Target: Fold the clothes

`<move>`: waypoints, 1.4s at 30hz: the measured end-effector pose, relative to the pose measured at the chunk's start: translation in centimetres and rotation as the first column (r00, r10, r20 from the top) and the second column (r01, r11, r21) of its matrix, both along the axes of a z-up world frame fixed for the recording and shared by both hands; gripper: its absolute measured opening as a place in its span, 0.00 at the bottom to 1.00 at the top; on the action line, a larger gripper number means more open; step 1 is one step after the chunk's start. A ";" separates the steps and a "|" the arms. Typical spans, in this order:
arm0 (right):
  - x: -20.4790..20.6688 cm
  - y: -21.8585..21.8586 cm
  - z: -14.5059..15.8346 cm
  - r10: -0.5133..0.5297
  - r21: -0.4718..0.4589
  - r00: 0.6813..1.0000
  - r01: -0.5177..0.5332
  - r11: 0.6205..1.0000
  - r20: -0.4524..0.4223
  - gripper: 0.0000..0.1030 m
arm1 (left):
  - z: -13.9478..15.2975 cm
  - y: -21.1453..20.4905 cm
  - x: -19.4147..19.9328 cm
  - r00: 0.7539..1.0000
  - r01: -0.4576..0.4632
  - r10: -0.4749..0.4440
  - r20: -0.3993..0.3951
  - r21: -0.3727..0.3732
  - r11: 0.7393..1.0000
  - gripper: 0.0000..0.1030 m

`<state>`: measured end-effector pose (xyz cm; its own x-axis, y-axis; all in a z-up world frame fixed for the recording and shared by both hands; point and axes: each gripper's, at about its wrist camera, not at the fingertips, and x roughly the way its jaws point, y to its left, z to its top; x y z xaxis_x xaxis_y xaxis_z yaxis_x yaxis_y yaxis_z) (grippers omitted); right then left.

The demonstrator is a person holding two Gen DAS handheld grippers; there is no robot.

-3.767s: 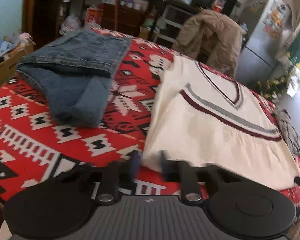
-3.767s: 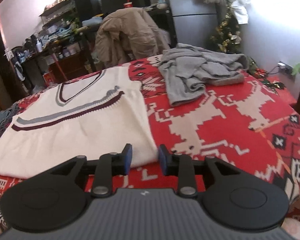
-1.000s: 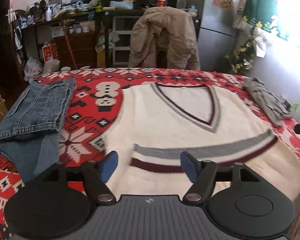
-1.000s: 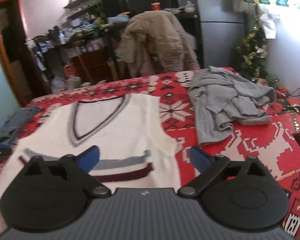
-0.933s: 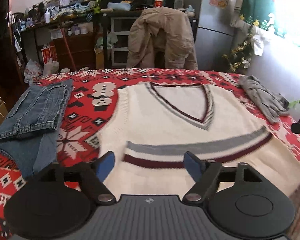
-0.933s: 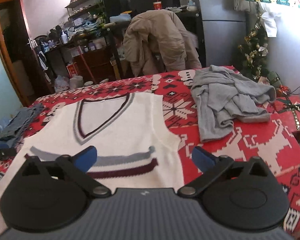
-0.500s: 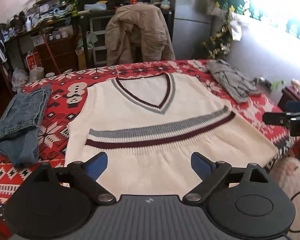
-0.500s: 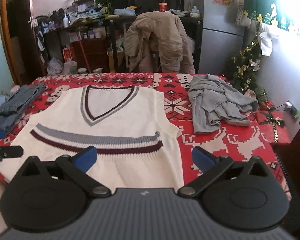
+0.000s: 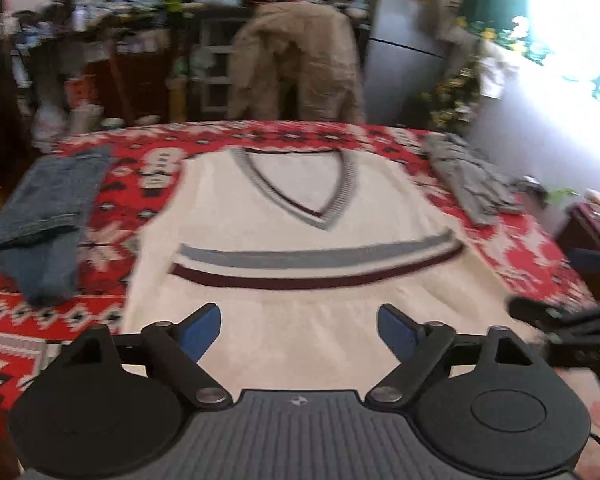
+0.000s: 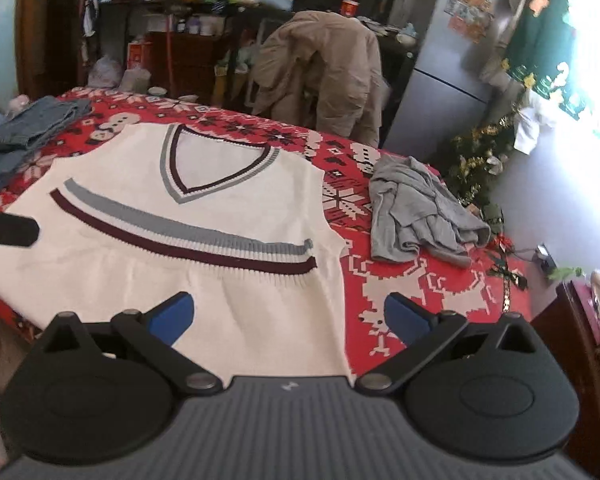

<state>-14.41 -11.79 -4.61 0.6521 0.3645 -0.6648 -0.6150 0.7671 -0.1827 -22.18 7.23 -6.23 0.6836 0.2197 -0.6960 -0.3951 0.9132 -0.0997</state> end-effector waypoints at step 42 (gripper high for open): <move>10.0 4.1 -9.3 -0.078 0.130 0.968 0.112 0.985 -0.240 0.05 | -7.6 9.2 3.3 0.993 -0.113 0.100 -0.068 -0.243 0.963 0.01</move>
